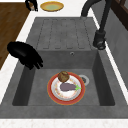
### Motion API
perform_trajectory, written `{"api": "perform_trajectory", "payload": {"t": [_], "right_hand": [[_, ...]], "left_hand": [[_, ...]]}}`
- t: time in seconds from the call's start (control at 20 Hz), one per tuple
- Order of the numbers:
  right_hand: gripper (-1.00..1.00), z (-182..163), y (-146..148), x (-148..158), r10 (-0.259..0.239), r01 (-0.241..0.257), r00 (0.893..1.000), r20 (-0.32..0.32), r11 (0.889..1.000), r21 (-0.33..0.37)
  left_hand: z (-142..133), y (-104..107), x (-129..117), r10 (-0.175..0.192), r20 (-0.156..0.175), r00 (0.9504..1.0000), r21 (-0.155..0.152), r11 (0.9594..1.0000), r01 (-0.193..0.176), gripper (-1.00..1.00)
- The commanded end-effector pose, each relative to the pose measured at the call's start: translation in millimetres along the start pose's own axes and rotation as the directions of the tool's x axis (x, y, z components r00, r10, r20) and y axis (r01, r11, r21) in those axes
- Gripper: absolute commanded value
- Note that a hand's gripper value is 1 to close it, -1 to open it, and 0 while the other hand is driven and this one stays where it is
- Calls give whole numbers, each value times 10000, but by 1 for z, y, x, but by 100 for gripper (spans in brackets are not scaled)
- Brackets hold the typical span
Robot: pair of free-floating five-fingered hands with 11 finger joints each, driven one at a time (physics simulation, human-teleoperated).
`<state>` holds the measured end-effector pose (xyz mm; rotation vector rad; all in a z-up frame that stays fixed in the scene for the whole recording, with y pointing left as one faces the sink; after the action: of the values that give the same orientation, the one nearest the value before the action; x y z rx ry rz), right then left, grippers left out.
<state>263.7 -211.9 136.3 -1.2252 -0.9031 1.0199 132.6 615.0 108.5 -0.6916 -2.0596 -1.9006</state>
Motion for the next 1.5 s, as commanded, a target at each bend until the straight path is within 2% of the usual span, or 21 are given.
{"api": "perform_trajectory", "payload": {"t": [0.0,0.25,0.3,0.45,0.6,0.7,0.75,0.8,0.85,0.95,1.0,1.05,1.1,1.15,1.3,1.45], "right_hand": [[0,0,0,0,0,0,10000,0,10000,0],[0,0,0,0,0,0,10000,0,10000,0],[0,0,0,0,0,0,10000,0,10000,0],[0,0,0,0,0,0,10000,0,10000,0],[0,0,0,0,0,0,10000,0,10000,0],[0,0,0,0,0,0,10000,0,10000,0],[0,0,0,0,0,0,10000,0,10000,0],[0,0,0,0,0,0,10000,0,10000,0],[0,0,0,0,0,0,10000,0,10000,0],[0,0,0,0,0,0,10000,0,10000,0],[0,0,0,0,0,0,10000,0,10000,0],[0,0,0,0,0,0,10000,0,10000,0],[0,0,0,0,0,0,10000,0,10000,0],[0,0,0,0,0,0,10000,0,10000,0],[0,0,0,0,0,0,10000,0,10000,0],[0,0,0,0,0,0,10000,0,10000,0]], "left_hand": [[2,-1,-14,801,210,9966,-12,9968,-801,100],[1,10,-18,74,8,10000,64,10000,-74,100],[-4,16,-13,-251,-89,9996,63,9997,251,100],[-17,45,-3,-269,-173,9995,63,9996,270,100],[-28,62,9,-198,-287,9994,209,9996,204,100],[-37,65,24,-193,-285,9994,185,9996,198,100],[-41,60,28,-215,-353,9991,23,9998,216,100],[-42,54,35,-454,-177,9988,-127,9989,452,100],[-42,50,36,-780,-99,9969,-119,9969,779,100],[-48,48,43,-934,107,9956,-20,9956,935,100],[-57,65,36,-828,112,9965,-227,9963,830,100],[-63,73,43,-781,-1,9969,-196,9968,781,100],[-72,80,47,-577,-153,9982,-121,9983,575,100],[-77,87,51,-501,-149,9986,-36,9987,500,100],[-95,107,57,-486,-285,9984,2,9988,486,100],[-113,127,57,-612,-447,9971,-119,9981,607,100]]}}
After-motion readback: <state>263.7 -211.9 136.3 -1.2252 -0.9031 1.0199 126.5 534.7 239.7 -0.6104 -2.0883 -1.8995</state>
